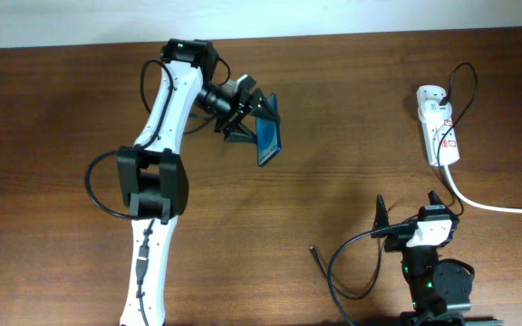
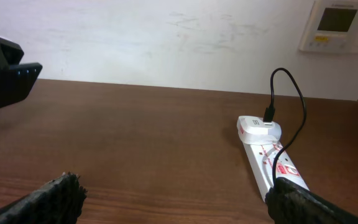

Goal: Plug charger to phone and switch on socket
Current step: 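Lift the phone with the left gripper and tilt it upright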

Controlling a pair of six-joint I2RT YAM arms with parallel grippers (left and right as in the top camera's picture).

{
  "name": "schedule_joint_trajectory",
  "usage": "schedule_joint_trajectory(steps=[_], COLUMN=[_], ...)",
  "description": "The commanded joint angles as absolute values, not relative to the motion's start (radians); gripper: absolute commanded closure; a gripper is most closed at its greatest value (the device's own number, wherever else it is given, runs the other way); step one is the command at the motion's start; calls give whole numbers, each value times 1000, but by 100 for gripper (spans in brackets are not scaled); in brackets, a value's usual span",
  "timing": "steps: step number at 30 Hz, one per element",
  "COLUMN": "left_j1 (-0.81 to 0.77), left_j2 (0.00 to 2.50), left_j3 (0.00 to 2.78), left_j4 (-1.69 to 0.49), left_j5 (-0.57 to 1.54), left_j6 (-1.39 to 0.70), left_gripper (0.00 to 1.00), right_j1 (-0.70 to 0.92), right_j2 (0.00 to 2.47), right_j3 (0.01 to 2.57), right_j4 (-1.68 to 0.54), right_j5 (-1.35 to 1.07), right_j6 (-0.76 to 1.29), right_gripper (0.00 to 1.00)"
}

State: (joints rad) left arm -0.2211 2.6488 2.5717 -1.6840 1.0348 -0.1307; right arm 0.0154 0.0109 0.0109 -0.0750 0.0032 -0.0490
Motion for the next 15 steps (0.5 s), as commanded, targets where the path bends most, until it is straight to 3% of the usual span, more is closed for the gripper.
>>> schedule_joint_trajectory(steps=[1, 15], left_j1=[-196, -173], left_j2=[2653, 2653], left_j3=[2600, 2600], left_j4=[-1689, -1689], left_j5=[1235, 1521], left_j6=[-103, -103], left_gripper=[28, 30], right_j1=[21, 21], right_j2=[4, 4], right_j3=[6, 6], right_j4=[-82, -82], right_j5=[9, 9], right_j6=[-44, -44], right_gripper=[2, 2])
